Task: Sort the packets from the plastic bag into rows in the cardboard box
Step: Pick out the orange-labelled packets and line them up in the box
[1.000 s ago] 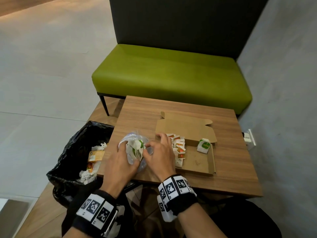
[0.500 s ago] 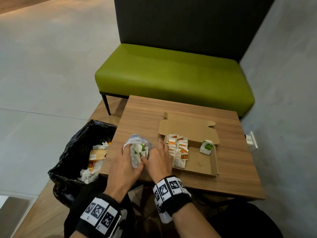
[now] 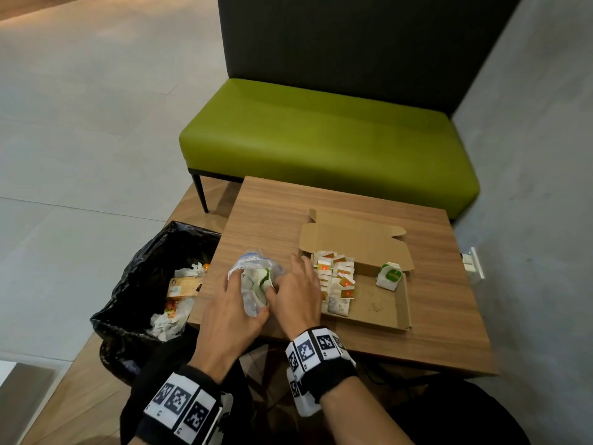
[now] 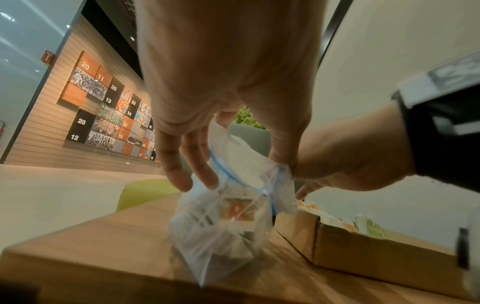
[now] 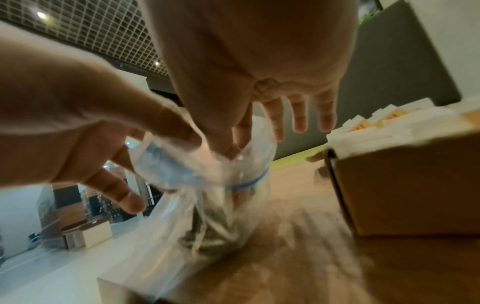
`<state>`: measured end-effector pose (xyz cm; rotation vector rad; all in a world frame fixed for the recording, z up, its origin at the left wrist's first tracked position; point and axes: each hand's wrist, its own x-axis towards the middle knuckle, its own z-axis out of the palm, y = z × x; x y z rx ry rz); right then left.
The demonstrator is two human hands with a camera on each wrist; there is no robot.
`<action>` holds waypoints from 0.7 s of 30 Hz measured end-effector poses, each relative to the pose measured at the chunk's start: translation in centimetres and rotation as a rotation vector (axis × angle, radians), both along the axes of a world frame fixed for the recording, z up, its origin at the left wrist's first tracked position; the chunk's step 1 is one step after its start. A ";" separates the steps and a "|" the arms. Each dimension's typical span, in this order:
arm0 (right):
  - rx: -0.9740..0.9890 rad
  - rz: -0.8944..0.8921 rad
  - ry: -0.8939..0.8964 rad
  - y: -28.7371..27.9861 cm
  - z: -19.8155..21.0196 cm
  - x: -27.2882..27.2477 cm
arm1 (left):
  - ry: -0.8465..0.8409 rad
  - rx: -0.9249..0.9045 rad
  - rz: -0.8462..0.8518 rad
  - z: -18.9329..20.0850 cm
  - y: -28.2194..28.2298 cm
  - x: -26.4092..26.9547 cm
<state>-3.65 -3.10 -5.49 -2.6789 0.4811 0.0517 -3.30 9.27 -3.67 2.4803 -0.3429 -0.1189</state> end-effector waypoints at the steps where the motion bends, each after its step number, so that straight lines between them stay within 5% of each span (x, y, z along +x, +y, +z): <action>1: 0.023 0.012 -0.029 -0.2 0.3 -0.2 | 0.011 0.018 0.005 -0.1 0.0 0.2; 17: 0.305 -0.179 -0.529 -6.5 6.4 -2.4 | 0.120 0.066 0.071 -1.2 -1.7 5.7; 21: 0.366 -0.254 -0.490 -7.1 5.2 -2.2 | -0.087 0.212 0.071 0.2 -2.1 4.1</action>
